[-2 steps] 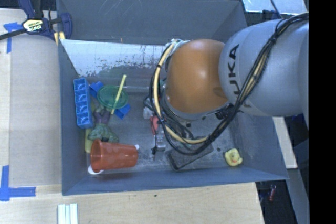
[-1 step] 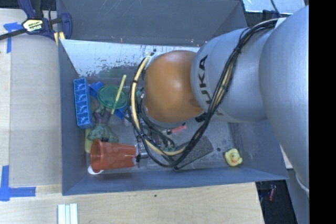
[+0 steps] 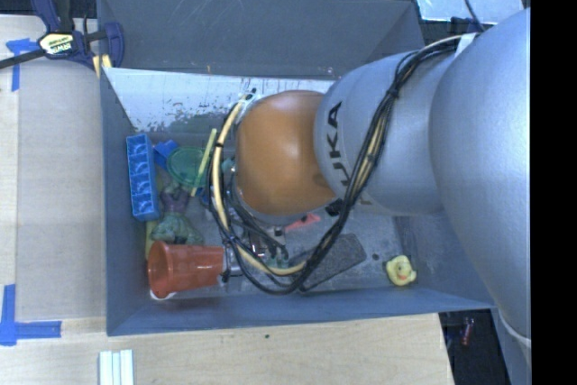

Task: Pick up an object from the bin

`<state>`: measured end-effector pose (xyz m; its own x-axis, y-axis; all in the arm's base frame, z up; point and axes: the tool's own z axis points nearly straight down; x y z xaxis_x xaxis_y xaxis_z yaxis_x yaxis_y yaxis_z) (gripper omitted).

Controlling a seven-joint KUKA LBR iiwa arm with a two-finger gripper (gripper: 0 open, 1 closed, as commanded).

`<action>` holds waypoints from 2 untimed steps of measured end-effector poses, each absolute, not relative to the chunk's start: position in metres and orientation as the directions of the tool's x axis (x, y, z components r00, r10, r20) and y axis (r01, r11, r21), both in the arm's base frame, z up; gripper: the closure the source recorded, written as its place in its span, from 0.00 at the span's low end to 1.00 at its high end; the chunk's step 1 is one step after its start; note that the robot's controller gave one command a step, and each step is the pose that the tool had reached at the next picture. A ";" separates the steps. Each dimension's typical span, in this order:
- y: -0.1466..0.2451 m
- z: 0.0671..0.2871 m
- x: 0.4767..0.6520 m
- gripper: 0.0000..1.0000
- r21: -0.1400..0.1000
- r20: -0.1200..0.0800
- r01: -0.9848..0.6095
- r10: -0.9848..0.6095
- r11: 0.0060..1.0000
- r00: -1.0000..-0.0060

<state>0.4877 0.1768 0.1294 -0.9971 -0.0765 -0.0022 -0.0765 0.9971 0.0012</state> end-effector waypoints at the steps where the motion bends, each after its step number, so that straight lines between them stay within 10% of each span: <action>1: 0.154 0.074 0.489 0.00 0.002 -0.001 -0.007 -0.007 1.000 -1.000; 2: 0.119 0.079 0.492 0.00 0.004 -0.010 -0.033 -0.033 0.999 -0.999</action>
Offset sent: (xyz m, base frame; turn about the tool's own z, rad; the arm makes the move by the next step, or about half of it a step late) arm 0.0042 -0.0564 -0.0504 0.0432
